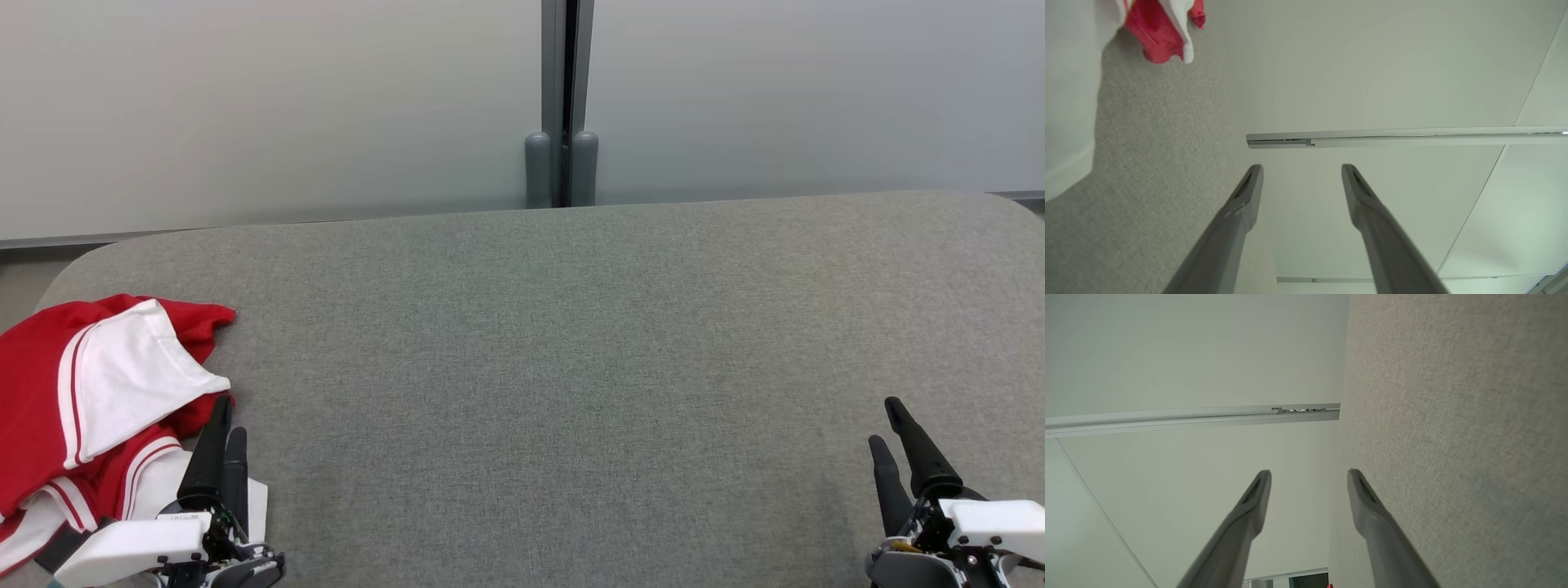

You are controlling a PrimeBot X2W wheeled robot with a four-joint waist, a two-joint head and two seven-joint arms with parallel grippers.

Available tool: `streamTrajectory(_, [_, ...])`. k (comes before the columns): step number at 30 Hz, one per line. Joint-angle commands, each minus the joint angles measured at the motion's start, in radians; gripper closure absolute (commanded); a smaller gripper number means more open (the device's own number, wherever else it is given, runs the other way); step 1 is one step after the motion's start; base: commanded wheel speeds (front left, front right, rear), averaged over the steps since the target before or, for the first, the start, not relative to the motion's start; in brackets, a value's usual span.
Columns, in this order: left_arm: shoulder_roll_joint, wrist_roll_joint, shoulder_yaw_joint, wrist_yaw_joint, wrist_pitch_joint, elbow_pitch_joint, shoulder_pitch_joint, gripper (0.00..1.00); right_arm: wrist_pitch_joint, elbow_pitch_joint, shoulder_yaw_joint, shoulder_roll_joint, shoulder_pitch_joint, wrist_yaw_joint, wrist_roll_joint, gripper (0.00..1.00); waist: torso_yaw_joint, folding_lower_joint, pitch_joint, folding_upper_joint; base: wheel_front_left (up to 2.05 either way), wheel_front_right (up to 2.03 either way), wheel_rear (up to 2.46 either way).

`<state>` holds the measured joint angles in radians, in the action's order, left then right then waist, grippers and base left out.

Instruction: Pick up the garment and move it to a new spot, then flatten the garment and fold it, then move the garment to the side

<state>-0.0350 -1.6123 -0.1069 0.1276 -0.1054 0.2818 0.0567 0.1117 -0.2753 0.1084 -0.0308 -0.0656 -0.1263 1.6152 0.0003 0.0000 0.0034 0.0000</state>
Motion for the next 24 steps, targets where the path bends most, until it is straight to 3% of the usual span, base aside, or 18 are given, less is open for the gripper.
streamTrajectory(1, [-0.007,0.001,0.003,0.002,0.007,-0.023,0.025,0.00,-0.009,0.023,-0.006,-0.007,-0.024,-0.003,0.004,0.00,0.000,0.0000,0.000,0.0000,0.00,0.00,0.00])
streamTrajectory(13, [-0.009,0.048,0.016,0.002,0.061,-0.065,0.024,0.00,-0.063,0.069,-0.060,-0.011,-0.042,-0.003,-0.010,0.00,0.003,0.0000,0.001,0.0000,0.00,0.00,0.00])
streamTrajectory(24, [-0.010,0.247,0.022,0.001,0.113,-0.115,0.014,0.00,-0.119,0.126,-0.117,-0.021,-0.056,-0.004,-0.167,0.00,0.005,0.0000,0.002,0.0000,0.00,0.00,0.00])
